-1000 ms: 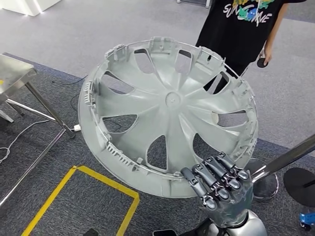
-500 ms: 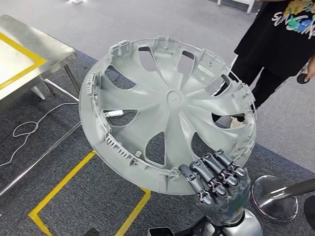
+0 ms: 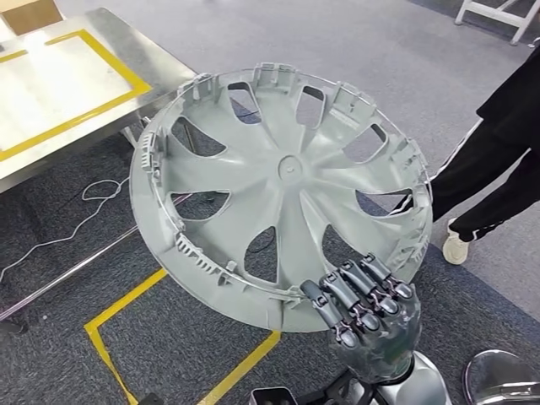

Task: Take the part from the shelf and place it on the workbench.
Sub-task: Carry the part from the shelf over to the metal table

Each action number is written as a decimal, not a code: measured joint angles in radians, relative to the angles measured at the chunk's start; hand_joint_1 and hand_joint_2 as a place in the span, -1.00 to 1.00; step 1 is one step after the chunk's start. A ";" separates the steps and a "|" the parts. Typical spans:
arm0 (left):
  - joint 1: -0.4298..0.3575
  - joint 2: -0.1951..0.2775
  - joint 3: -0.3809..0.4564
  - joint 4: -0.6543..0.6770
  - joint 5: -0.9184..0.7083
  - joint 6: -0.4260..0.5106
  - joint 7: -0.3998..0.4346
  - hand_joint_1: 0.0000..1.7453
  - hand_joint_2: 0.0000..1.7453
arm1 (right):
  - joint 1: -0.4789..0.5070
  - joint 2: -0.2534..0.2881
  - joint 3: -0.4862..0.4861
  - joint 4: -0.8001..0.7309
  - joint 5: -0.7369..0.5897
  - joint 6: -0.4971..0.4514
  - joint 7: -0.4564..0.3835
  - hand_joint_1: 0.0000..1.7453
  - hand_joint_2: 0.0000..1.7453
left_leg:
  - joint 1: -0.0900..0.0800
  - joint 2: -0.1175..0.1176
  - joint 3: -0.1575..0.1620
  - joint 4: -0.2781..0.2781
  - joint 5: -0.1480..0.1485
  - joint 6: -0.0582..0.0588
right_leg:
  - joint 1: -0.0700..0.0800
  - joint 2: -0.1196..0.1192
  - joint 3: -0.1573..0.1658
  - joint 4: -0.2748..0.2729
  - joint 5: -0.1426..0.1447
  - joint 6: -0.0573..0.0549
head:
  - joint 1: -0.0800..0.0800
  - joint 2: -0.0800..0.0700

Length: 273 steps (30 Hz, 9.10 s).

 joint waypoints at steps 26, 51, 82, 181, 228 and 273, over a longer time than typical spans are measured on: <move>-0.004 0.015 0.006 0.000 0.001 -0.040 0.015 -1.00 1.00 | -0.032 -0.018 0.021 0.068 0.000 0.000 0.036 1.00 1.00 | -0.009 0.051 0.011 0.000 -0.008 0.036 | 0.007 -0.040 -0.064 0.121 -0.030 0.012 | -0.004 0.000; -0.003 0.013 0.026 0.000 0.009 -0.045 0.021 -1.00 1.00 | -0.051 -0.065 0.033 0.159 -0.001 0.000 0.092 1.00 1.00 | -0.008 0.144 0.011 -0.002 -0.011 0.038 | 0.013 -0.091 -0.056 0.159 -0.111 0.022 | -0.009 0.000; 0.009 0.021 0.060 0.000 0.010 -0.104 -0.136 -1.00 1.00 | -0.135 -0.211 0.125 0.316 -0.003 0.000 0.389 1.00 1.00 | -0.014 0.134 0.024 0.000 -0.030 0.011 | 0.017 -0.076 -0.018 -0.018 0.030 -0.038 | -0.016 0.000; 0.013 0.047 0.143 0.000 -0.011 -0.087 -0.198 -1.00 1.00 | -0.001 -0.096 -0.443 0.141 0.000 -0.001 -0.149 1.00 1.00 | -0.032 0.136 -0.048 0.010 0.005 0.038 | 0.008 -0.053 0.044 0.003 -0.049 0.004 | -0.004 0.000; 0.005 0.042 0.154 0.001 -0.029 -0.085 -0.200 -1.00 1.00 | -0.014 -0.097 -0.430 0.149 0.001 -0.004 -0.134 1.00 1.00 | -0.038 0.113 0.227 -0.015 -0.148 0.039 | 0.022 -0.054 -0.056 -0.032 0.059 -0.026 | 0.016 0.000; 0.024 0.073 0.209 0.001 -0.043 -0.165 -0.274 -1.00 1.00 | 0.063 -0.096 -0.557 0.155 0.000 -0.004 -0.146 1.00 1.00 | -0.014 0.126 0.063 -0.035 -0.056 0.049 | -0.009 -0.057 -0.002 -0.025 0.006 0.042 | 0.001 0.000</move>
